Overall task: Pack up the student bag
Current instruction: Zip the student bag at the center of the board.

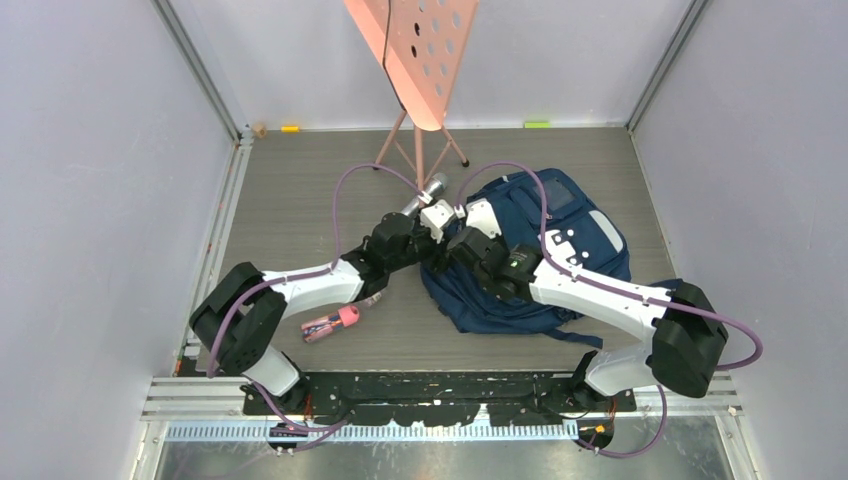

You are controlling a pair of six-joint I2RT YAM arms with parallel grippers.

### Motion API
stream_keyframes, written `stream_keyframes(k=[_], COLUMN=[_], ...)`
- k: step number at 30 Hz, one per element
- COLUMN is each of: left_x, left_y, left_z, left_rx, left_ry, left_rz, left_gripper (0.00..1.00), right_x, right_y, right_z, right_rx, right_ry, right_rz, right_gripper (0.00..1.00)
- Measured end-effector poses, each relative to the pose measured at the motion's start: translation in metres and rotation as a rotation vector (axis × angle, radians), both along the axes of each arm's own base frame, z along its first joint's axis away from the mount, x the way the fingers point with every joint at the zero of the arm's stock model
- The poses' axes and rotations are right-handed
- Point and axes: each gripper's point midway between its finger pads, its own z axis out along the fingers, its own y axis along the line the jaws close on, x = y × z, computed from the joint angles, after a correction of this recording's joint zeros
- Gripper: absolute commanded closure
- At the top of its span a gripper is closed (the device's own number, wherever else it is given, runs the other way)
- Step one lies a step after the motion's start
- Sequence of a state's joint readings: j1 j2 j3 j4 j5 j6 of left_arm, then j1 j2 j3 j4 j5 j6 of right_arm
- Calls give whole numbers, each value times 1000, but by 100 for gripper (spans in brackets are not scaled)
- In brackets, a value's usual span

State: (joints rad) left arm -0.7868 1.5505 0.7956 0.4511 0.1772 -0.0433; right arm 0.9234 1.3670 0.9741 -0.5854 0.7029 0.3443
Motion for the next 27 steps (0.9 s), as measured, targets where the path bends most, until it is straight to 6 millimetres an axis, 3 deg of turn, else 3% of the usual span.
stream_keyframes(k=[8,12,19,24,26,27], left_x=[11,15,19,25,28,27], left_y=[0,-1,-11,-15,-15,-15], left_z=[14,21,9,6,6,5], left_rx=[-23,-34,-7,6,13,17], left_ry=[-67,-102,-99,-104,-110,-108], left_rz=[46,47,14,10,15,15], left_gripper=[31,40,49,98,100,100], right_x=[0,0,2,1,1,0], right_y=[-1,-2,-3,-2,-3,-3], right_z=[2,1,3,5,4,3], right_rx=[23,31,60,83,85,87], right_ry=[2,11,14,20,24,24], right_rz=[-2,-4,-9,-6,-6,-4], right_gripper=[65,65,65,64,66,73])
